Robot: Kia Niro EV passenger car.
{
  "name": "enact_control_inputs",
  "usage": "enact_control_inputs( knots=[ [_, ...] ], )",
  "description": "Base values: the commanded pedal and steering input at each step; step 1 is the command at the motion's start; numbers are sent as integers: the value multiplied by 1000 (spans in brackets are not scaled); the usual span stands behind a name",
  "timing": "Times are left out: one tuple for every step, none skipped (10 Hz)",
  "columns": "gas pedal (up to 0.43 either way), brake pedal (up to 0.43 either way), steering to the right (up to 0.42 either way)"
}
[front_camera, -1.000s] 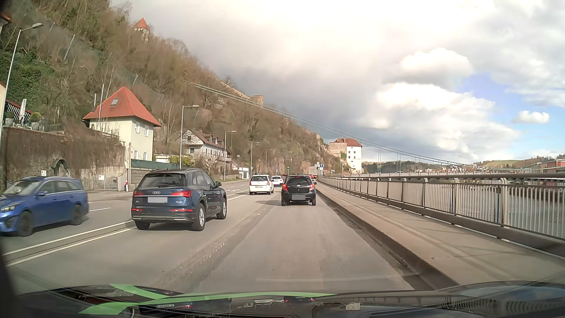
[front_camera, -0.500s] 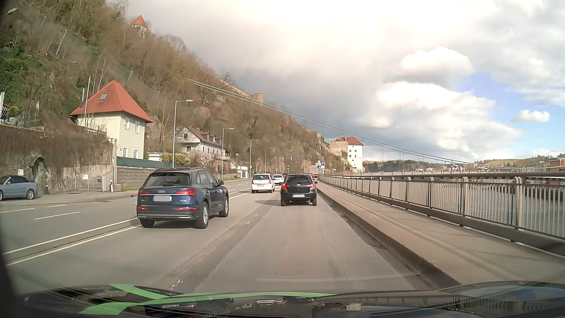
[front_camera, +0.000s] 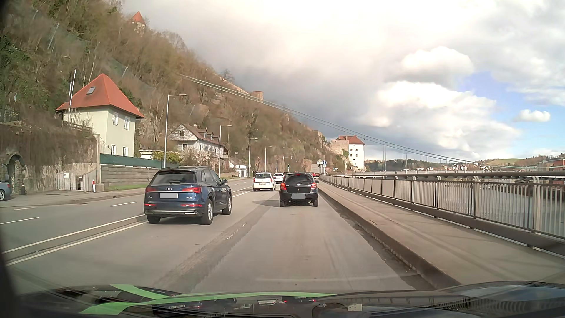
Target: Follow the waypoints while adhering to traffic rules and regulations
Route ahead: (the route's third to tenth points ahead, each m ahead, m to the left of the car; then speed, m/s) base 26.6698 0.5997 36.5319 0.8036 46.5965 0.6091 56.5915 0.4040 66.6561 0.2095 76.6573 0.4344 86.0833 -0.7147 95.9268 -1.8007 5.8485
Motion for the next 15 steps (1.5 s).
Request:
enact_control_inputs(
  knots=[
    [0, 0, -3],
    [0, 0, -3],
    [0, 0, -3],
    [0, 0, -3],
    [0, 18, -3],
    [0, 24, -3],
    [0, 24, -3],
    [0, 24, -4],
    [0, 24, -5],
    [0, 43, -5],
    [0, 61, -5],
    [0, 67, -5],
    [0, 73, -5],
    [0, 85, -5],
    [0, 85, -5]
  ],
)
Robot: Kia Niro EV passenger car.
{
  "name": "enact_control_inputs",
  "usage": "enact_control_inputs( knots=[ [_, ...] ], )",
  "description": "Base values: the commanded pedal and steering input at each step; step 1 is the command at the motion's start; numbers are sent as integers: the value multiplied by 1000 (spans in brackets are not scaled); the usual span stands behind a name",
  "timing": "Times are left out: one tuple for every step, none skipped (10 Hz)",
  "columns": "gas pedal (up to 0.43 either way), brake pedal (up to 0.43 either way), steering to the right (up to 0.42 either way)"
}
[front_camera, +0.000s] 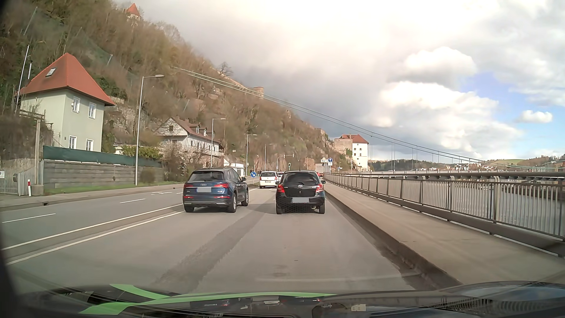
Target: Follow the waypoints while adhering to traffic rules and regulations
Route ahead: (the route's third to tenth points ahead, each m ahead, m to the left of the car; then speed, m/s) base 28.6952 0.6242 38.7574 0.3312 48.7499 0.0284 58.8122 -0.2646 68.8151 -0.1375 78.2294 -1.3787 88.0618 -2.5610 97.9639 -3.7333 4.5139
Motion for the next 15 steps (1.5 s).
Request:
enact_control_inputs(
  knots=[
    [0, 85, -5],
    [0, 73, -5],
    [0, 67, -5],
    [0, 67, -5],
    [0, 55, -5],
    [0, 37, -5],
    [0, 24, -5],
    [0, 18, -5],
    [0, 0, -4],
    [0, 0, -3],
    [0, 0, -3],
    [0, 0, -3],
    [0, 0, -3],
    [0, 0, -2],
    [0, 0, 0]
  ],
)
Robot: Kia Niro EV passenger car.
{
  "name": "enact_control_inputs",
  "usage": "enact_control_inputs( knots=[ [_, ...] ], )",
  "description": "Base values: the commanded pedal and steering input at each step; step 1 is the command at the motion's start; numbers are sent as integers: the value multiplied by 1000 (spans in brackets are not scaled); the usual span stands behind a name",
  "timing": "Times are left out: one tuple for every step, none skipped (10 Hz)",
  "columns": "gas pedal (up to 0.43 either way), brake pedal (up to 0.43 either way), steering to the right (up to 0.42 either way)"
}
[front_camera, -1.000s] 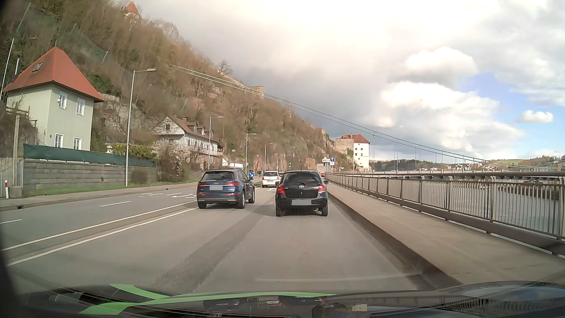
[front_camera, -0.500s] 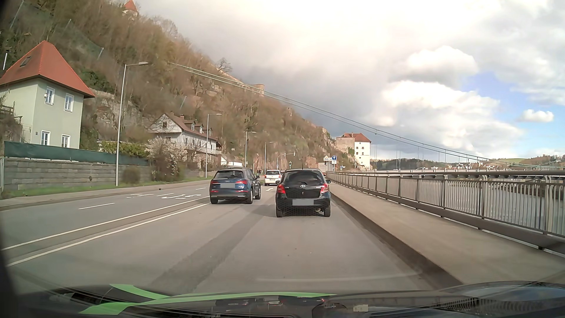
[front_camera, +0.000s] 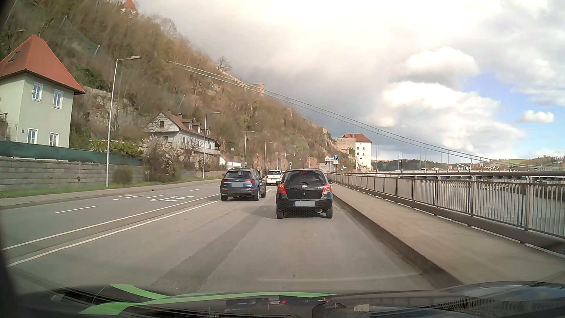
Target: Follow the waypoints while adhering to traffic rules and regulations
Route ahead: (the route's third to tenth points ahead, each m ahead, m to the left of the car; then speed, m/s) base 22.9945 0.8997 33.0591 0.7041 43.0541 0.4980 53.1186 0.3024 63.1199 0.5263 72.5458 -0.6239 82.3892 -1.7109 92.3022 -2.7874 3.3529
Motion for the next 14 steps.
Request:
enact_control_inputs(
  knots=[
    [0, 0, 2],
    [0, 0, 4],
    [0, 0, 5],
    [0, 0, 5],
    [0, 0, 6],
    [0, 0, 6],
    [0, 0, 7],
    [0, 0, 7],
    [0, 0, 7],
    [0, 0, 6],
    [0, 0, 6],
    [0, 0, 7],
    [0, 0, 6],
    [0, 0, 6]
  ],
)
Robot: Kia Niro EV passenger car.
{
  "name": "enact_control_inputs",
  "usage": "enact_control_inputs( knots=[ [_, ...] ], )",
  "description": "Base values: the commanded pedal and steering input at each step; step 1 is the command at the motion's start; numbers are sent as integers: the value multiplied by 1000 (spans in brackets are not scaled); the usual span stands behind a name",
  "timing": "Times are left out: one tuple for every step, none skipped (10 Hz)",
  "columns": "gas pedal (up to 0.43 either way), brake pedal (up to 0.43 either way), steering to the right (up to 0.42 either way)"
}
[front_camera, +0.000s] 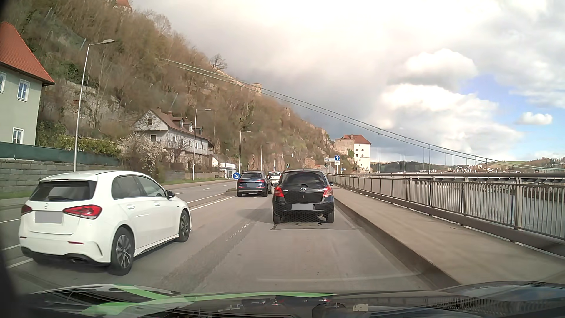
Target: Follow the waypoints while adhering to traffic rules and regulations
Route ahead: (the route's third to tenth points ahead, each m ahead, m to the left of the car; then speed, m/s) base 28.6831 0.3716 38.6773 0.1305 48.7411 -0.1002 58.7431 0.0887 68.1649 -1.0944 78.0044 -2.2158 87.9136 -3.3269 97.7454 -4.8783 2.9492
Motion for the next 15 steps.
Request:
enact_control_inputs(
  knots=[
    [0, 0, 6],
    [0, 0, 5],
    [0, 0, 5],
    [0, 0, 5],
    [0, 0, 5],
    [0, 0, 5],
    [0, 0, 5],
    [0, 0, 5],
    [0, 0, 5],
    [0, 0, 5],
    [0, 0, 4],
    [0, 0, 4],
    [0, 0, 4],
    [0, 0, 4],
    [8, 0, 2]
  ],
)
